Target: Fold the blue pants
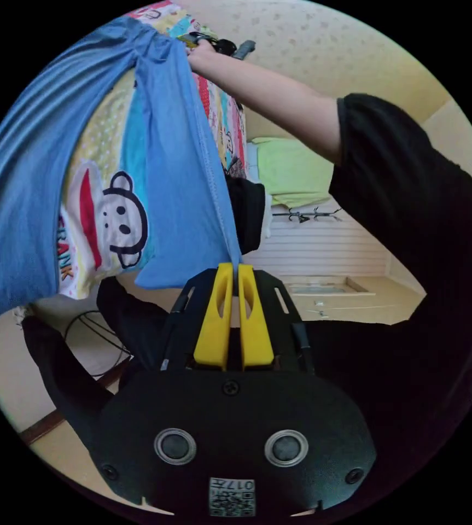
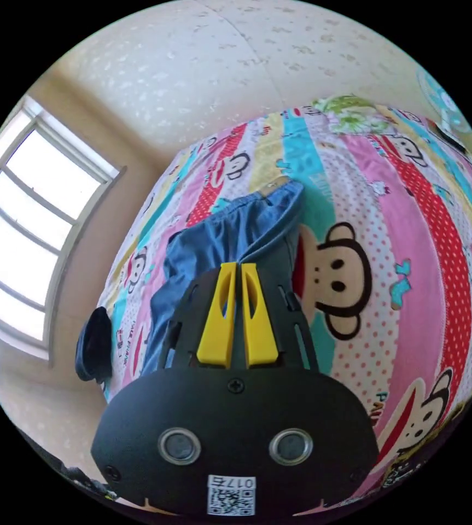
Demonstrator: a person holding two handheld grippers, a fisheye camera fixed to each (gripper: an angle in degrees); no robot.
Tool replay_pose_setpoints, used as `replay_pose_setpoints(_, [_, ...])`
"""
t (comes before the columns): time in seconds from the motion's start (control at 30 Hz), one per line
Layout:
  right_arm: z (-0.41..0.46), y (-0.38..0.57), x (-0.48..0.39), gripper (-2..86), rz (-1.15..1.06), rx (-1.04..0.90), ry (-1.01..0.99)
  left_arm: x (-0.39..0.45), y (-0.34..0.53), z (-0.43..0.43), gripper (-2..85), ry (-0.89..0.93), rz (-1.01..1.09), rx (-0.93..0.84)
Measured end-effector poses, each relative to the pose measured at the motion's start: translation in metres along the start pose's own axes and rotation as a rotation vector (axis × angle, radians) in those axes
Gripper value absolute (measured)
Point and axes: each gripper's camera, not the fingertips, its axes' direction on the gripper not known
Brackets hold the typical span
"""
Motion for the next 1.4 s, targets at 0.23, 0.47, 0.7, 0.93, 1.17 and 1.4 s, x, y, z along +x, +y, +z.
replay_pose_setpoints(0.23, [0.185,-0.001,-0.103,4.8,0.01,-0.144,-0.135,-0.081,0.064,-0.147,-0.3,-0.058,-0.238,0.203])
replay_pose_setpoints(0.47, [0.214,0.11,-0.133,8.3,-0.182,-0.346,-0.136,-0.124,0.111,-0.202,6.8,-0.358,-0.506,0.101])
replay_pose_setpoints(0.7, [0.09,0.27,-0.05,10.9,0.049,-0.374,-0.022,-0.066,0.053,-0.227,8.0,-0.44,-0.245,0.192])
replay_pose_setpoints(0.93, [0.085,0.392,0.01,10.2,0.424,-0.355,-0.298,-0.04,-0.056,-0.176,12.0,-0.542,-0.006,0.033])
replay_pose_setpoints(1.17, [0.097,0.425,-0.008,3.9,0.306,-0.555,-0.487,-0.008,-0.033,-0.116,0.9,-0.461,-0.031,-0.218])
replay_pose_setpoints(1.4, [0.052,0.479,-0.011,3.4,0.155,-0.869,-0.288,0.004,0.043,-0.105,1.3,-0.561,-0.191,-0.483])
